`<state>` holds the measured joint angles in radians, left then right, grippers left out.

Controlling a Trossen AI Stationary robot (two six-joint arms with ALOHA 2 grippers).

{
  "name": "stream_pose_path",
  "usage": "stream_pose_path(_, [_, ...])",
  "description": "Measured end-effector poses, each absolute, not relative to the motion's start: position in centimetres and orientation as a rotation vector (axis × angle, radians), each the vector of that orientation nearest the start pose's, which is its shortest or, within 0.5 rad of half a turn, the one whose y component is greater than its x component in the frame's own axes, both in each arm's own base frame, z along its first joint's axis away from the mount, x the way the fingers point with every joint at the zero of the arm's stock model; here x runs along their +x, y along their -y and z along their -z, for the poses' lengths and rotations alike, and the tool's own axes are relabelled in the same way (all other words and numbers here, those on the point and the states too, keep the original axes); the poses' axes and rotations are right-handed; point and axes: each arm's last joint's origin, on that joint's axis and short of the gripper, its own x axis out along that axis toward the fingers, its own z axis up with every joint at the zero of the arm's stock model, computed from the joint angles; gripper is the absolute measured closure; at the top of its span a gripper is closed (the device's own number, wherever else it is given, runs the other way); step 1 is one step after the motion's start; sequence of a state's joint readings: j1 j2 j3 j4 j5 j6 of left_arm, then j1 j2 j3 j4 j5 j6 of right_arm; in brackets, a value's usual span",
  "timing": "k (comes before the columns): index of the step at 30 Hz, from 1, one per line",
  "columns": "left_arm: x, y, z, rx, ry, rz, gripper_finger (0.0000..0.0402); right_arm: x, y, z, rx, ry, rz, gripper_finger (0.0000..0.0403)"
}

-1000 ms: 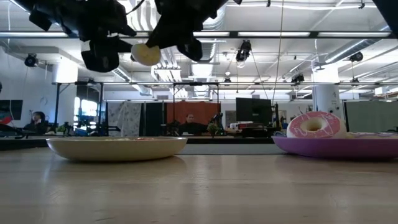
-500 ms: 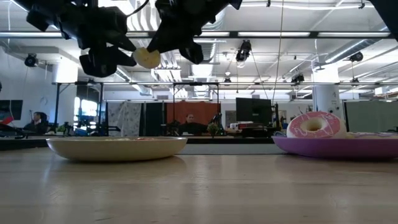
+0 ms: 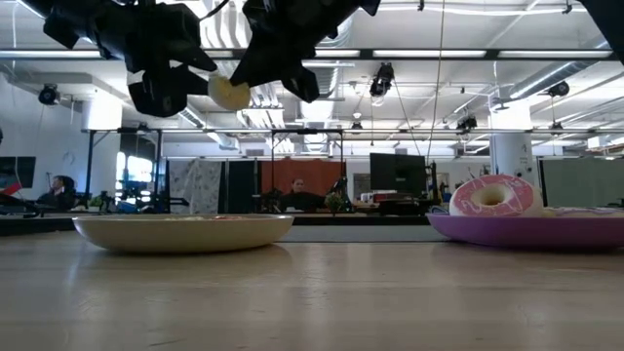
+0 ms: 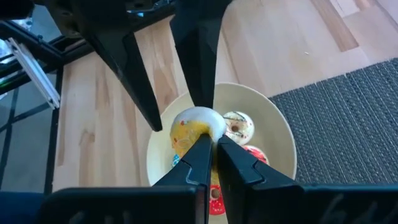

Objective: Pick & Place donuts
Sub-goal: Put the small yellow donut on the white plate

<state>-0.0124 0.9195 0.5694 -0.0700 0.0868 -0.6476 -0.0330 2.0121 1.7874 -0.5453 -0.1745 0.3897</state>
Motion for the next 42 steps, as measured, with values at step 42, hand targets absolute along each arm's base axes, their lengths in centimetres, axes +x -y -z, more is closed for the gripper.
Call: stream_pose_path(42, [21.0, 0.4, -23.3, -0.635, -0.487, -0.103, 0.0399, 45.5, 0.7, -28.0, 0.482, -0.771, -0.026, 0.0244])
